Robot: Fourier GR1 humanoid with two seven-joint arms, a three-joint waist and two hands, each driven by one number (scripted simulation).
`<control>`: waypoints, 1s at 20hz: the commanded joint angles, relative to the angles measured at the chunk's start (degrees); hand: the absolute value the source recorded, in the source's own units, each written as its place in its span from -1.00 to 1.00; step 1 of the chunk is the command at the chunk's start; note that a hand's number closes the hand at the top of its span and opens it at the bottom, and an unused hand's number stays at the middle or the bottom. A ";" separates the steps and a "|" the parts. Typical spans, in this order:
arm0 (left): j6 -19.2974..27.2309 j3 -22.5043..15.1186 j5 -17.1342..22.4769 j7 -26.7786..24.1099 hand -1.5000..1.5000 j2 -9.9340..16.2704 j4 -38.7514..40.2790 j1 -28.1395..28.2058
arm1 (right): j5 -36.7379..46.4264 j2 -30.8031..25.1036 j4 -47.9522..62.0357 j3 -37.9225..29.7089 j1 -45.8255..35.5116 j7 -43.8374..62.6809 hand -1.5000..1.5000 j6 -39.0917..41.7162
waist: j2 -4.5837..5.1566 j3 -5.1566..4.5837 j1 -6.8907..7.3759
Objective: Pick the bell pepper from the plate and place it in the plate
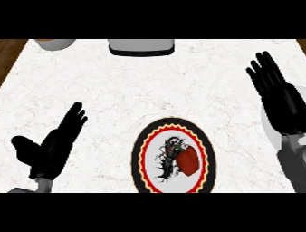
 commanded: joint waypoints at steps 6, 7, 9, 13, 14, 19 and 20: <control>7.28 2.05 -8.24 2.83 0.00 3.61 5.94 -3.13 | -3.68 4.53 -4.76 18.78 -5.31 4.14 1.00 21.66 | 0.56 -0.53 2.65; 4.76 0.97 -5.68 2.59 0.00 2.59 5.09 -0.56 | 15.94 -11.33 -7.72 13.44 -11.59 -1.69 1.00 17.06 | -3.21 -2.34 1.76; 5.64 1.18 -6.15 3.34 0.00 2.77 5.84 -0.59 | 25.51 -15.29 -10.26 15.56 -13.91 -4.90 1.00 16.37 | -2.75 -1.50 0.49; 9.38 0.68 -8.78 3.04 0.00 0.50 7.23 -1.42 | 28.55 -1.54 -2.10 20.95 4.25 -20.41 1.00 4.83 | 0.58 -0.39 -0.37; 9.57 0.33 -8.74 2.76 0.00 -0.15 6.85 -1.28 | 19.97 0.17 1.54 17.71 5.40 -18.89 1.00 7.27 | 0.93 -0.33 -0.07; 10.73 -0.55 -10.56 3.71 0.00 -1.45 7.85 -2.58 | 17.85 -0.61 11.30 21.18 4.76 -37.92 -1.00 23.75 | 0.53 -0.49 0.74; 11.01 -1.12 -11.43 4.15 0.00 -1.28 7.43 -2.58 | 23.22 -2.85 11.25 23.95 4.77 -39.13 -1.00 24.03 | 0.37 -0.52 0.58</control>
